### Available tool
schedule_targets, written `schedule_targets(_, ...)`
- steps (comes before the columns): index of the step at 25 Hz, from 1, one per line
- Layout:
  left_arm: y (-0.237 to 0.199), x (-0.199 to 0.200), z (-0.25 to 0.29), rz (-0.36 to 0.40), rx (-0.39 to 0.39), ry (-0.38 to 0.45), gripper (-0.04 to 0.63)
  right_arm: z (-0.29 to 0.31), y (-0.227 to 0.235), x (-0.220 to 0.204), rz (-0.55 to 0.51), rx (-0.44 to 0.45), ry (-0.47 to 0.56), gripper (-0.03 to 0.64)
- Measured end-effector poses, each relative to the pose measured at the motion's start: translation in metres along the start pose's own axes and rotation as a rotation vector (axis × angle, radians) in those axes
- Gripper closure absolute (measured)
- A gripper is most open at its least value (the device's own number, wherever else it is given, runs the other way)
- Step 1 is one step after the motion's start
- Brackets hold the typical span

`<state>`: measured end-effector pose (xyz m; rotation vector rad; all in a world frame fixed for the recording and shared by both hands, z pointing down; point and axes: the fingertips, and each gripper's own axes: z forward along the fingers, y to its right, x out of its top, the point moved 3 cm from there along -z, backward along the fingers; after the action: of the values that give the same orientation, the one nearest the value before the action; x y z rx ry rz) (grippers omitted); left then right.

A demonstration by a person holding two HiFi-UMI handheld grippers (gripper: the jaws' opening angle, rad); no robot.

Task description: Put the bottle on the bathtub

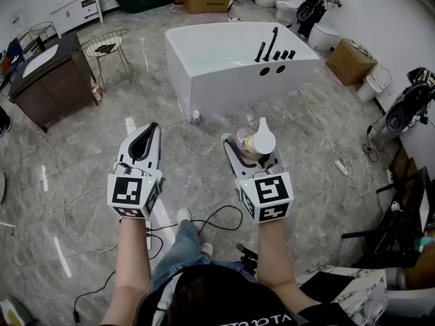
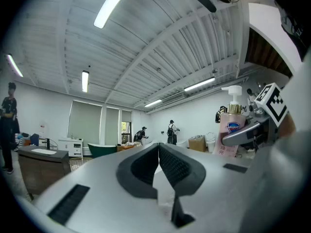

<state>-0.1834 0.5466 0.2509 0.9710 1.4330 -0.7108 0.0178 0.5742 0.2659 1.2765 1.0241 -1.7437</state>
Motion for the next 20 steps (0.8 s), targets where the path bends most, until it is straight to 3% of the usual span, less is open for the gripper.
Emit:
schedule_targets(10,0.002,0.004,0.014,0.004,-0.008,0.021,0.583,0.001,0.013,-0.001,0.021,-0.019,0.003,0.39)
schedule_targets(20,-0.067,-0.014,0.104,-0.029,-0.052,0.033,0.583,0.102,0.047,0.014,0.102,-0.059,-0.013,0.388)
